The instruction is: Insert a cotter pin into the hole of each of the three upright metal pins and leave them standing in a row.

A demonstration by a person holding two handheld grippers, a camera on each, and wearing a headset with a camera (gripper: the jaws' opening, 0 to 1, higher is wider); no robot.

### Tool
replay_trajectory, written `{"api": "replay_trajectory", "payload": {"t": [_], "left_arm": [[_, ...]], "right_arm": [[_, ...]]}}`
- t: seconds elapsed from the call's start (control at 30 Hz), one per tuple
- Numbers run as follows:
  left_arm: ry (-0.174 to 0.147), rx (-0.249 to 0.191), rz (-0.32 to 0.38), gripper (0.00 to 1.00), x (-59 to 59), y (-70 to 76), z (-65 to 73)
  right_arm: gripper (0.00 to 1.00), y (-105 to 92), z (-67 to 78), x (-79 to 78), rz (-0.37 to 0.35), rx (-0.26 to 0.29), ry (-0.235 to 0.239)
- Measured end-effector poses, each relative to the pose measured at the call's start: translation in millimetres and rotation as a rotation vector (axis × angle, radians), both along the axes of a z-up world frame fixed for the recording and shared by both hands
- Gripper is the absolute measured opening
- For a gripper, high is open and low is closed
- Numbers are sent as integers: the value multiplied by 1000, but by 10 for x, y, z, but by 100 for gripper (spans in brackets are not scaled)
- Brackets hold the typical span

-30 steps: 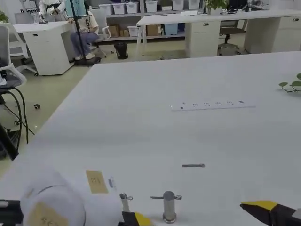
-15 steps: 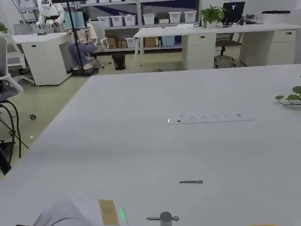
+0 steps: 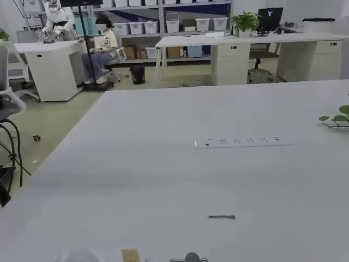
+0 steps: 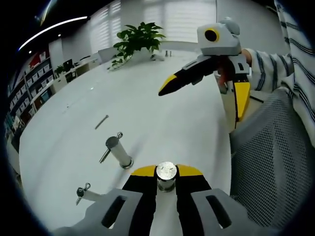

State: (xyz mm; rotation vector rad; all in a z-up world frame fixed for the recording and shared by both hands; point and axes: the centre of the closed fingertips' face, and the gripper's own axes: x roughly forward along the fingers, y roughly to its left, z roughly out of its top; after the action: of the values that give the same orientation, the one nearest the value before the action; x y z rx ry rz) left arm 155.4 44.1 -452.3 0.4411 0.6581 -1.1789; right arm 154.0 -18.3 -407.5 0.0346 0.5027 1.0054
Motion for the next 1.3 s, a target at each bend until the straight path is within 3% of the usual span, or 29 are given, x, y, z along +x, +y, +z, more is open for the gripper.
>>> {"api": "replay_trajectory", "payload": {"t": [0.43,0.53,0.93,1.17,1.3], "left_arm": [[-12,-27,-25,10,-20,-21,-33],[1,-45,-10,10,-19,-29,-29],[-28,-51,-11,11,0,-33,-25],[-32,-34,5,26,-21,17,-37],[-17,-27,10,32,-70,79,-7]], "right_arm": [[87,32,21,14,18,-14,-1],[87,35,18,27,19,-20,-3],[87,43,15,33,29,-34,-4],[86,47,42,45,30,-31,-9],[86,51,43,49,32,-34,-13]]}}
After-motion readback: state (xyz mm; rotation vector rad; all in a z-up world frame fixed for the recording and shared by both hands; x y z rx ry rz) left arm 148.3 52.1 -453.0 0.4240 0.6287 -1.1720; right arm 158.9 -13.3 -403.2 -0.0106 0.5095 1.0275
